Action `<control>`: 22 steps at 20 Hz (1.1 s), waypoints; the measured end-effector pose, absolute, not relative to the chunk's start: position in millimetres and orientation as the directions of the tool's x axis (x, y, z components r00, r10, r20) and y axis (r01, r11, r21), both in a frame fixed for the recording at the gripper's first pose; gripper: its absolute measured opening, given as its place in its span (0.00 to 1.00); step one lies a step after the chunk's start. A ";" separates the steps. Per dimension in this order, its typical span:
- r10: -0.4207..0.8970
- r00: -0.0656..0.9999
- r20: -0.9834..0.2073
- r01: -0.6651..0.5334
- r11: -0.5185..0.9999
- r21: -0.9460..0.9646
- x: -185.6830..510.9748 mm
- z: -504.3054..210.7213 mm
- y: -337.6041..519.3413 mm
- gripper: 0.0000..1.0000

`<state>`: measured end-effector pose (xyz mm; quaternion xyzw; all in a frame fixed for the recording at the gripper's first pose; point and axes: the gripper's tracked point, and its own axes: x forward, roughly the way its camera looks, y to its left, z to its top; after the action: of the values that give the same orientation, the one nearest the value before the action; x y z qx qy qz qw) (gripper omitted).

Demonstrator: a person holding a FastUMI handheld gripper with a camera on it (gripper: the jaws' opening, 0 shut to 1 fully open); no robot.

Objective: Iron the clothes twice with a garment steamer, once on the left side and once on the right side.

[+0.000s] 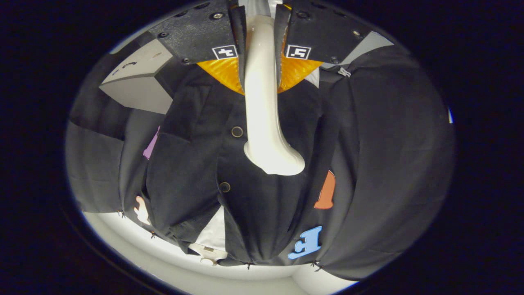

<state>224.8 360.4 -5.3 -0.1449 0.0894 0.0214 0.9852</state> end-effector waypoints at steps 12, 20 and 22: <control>-0.011 0.970 -0.244 -0.071 0.943 -0.326 212.8 -59.4 348.7 0.30; 0.001 0.920 -0.391 -0.121 0.951 -0.284 189.3 -139.4 339.1 0.30; 0.009 0.910 -0.414 -0.134 0.952 -0.275 185.5 -149.6 335.3 0.30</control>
<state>185.5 335.3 -149.6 -0.1504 0.2084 0.0371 0.9657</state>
